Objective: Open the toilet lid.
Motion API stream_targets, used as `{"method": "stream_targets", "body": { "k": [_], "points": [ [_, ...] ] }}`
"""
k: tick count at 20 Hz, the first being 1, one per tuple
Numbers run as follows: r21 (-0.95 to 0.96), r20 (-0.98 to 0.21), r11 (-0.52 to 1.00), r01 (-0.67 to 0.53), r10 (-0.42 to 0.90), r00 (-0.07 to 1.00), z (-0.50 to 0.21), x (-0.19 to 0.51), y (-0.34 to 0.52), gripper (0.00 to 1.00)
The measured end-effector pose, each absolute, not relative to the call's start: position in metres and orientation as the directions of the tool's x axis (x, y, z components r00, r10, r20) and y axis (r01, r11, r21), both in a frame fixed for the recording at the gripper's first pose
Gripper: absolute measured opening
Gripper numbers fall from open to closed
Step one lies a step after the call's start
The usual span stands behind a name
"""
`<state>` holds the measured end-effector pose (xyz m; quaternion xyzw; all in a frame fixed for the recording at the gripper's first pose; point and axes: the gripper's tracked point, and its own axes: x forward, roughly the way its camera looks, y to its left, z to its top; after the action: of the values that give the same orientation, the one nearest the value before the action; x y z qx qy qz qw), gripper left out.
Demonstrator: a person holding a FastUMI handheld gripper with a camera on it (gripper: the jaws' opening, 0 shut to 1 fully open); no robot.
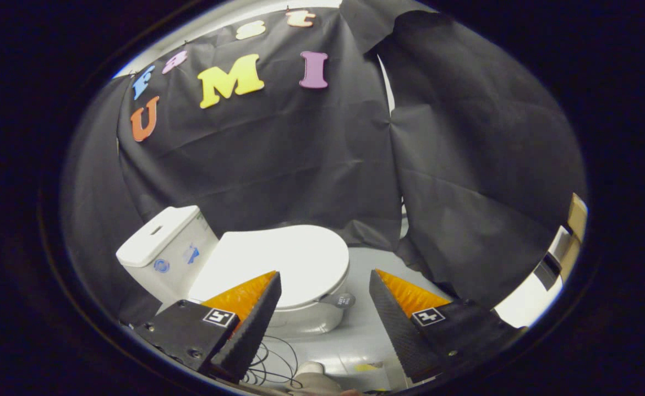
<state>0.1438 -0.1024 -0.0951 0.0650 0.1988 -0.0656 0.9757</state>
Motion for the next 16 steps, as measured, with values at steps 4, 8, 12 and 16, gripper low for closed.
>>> {"method": "stream_targets", "body": {
  "k": [4, 8, 12, 16],
  "points": [
    [0.106, -0.502, 0.983, 0.149, -0.076, 0.862, -0.112, 0.182, -0.115, 1.00],
    [0.117, -0.603, 0.981, 0.155, -0.054, 0.796, -0.132, 0.209, -0.135, 1.00],
    [0.207, -0.682, 0.960, 0.189, 0.003, 0.731, -0.155, 0.229, -0.153, 1.00],
    [0.328, -0.768, 0.905, 0.271, 0.088, 0.634, -0.195, 0.245, -0.168, 0.99]
  ]
}}
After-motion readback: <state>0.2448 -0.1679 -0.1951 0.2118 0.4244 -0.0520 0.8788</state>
